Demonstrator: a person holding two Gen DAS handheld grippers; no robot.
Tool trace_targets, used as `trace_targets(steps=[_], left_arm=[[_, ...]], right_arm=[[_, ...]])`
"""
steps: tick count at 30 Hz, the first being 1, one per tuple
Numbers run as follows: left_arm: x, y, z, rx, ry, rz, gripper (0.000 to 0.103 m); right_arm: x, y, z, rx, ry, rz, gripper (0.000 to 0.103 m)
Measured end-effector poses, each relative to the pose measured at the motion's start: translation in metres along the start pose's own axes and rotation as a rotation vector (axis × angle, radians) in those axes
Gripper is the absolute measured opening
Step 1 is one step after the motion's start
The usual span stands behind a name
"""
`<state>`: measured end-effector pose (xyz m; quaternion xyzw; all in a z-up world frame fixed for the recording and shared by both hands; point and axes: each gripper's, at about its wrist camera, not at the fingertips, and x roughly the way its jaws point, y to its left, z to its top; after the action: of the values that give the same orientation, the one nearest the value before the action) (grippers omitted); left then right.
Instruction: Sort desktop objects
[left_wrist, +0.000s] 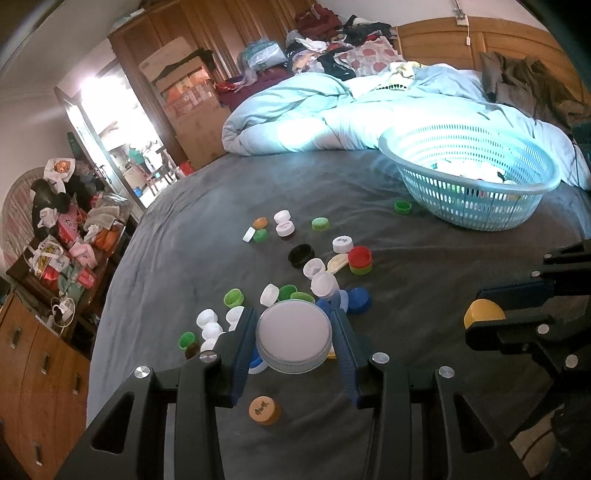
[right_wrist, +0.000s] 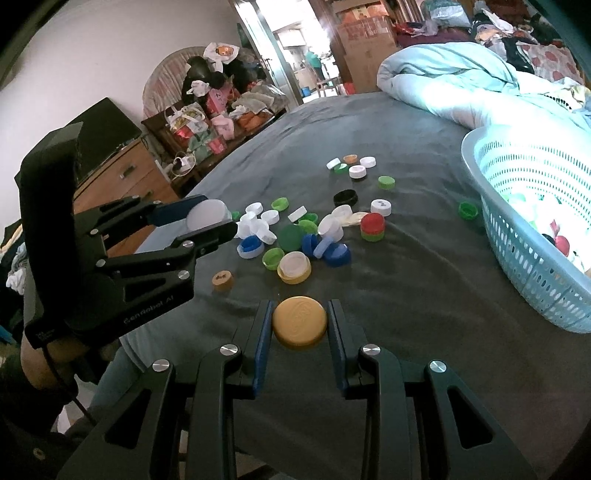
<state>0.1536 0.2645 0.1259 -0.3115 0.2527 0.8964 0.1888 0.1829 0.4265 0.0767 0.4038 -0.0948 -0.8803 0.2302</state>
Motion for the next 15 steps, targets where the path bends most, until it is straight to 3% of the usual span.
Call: trace_targets(steps=[15], left_arm=[[0.016,-0.007,-0.01,0.005,0.047,-0.031,0.045]], right_arm=[[0.008,-0.003,-0.006,0.016,0.025,0.005,0.026]])
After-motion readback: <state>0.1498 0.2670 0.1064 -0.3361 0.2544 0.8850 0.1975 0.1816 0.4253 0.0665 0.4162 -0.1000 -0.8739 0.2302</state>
